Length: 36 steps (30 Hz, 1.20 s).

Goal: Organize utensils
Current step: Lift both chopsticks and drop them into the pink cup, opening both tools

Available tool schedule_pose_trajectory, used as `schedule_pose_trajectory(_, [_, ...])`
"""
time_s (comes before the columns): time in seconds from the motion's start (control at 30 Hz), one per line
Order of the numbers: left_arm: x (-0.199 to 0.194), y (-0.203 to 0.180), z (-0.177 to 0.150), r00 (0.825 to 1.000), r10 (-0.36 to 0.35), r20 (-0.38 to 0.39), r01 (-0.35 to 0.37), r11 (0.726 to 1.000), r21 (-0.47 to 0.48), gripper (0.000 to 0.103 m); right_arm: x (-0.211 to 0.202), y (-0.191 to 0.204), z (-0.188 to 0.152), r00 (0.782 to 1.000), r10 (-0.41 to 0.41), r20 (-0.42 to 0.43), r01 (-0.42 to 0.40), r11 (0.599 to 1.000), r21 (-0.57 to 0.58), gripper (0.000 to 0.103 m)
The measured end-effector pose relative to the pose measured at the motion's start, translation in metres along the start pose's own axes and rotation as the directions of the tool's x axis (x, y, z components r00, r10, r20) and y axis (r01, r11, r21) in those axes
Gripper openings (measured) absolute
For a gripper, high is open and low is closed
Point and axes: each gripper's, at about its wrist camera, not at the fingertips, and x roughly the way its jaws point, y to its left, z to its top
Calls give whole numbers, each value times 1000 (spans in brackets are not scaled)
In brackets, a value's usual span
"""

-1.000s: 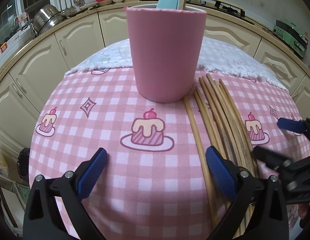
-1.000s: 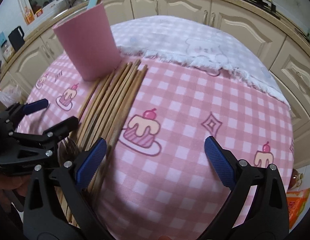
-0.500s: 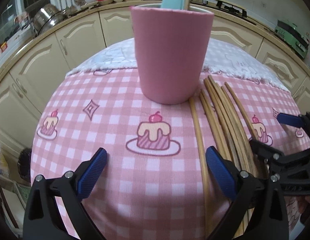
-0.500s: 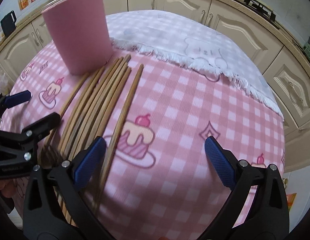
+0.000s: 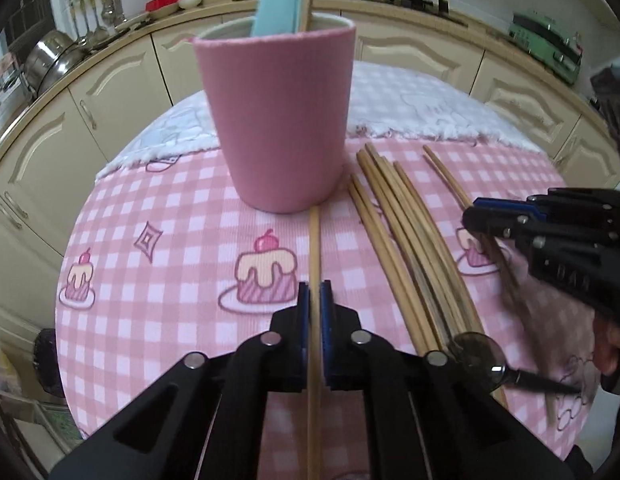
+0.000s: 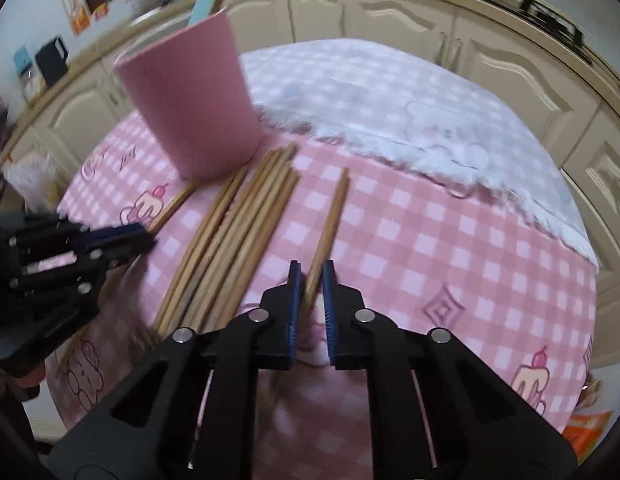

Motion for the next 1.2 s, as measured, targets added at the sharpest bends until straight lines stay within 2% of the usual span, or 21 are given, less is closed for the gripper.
schedule_pose_trajectory(0.17, [-27,11,-5,994,-16,105,24,997,-72,5,-31,-13,-3,989,56,140,-63,997,44,7])
schedule_pose_trajectory(0.3, [-50,18,-1,978,-24,208,48,992,-114,5,-58,-18,1,961,77,267,-92,995,43,7])
schedule_pose_trajectory(0.37, [-63,18,3,964,-23,264,57,991,-122,5,-72,-18,1,940,88,330,-103,994,27,7])
schedule_pose_trajectory(0.57, [-98,16,16,900,-19,434,86,987,-136,5,-100,-13,4,883,107,457,-123,992,7,7])
schedule_pose_trajectory(0.6, [-105,16,19,884,-15,468,93,985,-144,5,-104,-13,6,872,113,476,-131,991,5,7])
schedule_pose_trajectory(0.7, [-120,19,22,850,-17,527,119,980,-161,5,-113,-11,9,855,127,503,-142,990,-9,7])
schedule_pose_trajectory(0.73, [-124,20,25,840,-18,542,127,978,-164,5,-113,-9,13,856,127,501,-137,990,-17,7])
schedule_pose_trajectory(0.77, [-126,20,28,833,-16,553,129,978,-165,5,-109,-8,17,869,120,480,-126,992,-19,7])
schedule_pose_trajectory(0.9, [-124,20,34,839,-14,545,125,978,-167,5,-74,-3,23,957,89,275,-86,996,-22,8])
schedule_pose_trajectory(0.93, [-124,19,34,841,-16,541,125,978,-165,5,-60,-3,22,977,68,203,-68,998,-11,13])
schedule_pose_trajectory(0.97, [-123,18,33,844,-16,537,122,979,-162,5,-50,-5,21,986,49,161,-49,999,-3,22])
schedule_pose_trajectory(1.0, [-122,17,32,846,-18,532,122,979,-162,5,-40,-5,19,990,37,135,-37,999,2,25])
schedule_pose_trajectory(1.1, [-114,18,27,860,-19,511,122,978,-170,5,-14,-3,15,998,53,45,-53,999,5,26])
schedule_pose_trajectory(1.2, [-110,20,23,867,-15,498,119,977,-179,5,5,1,17,1000,-4,-8,4,1000,-23,25])
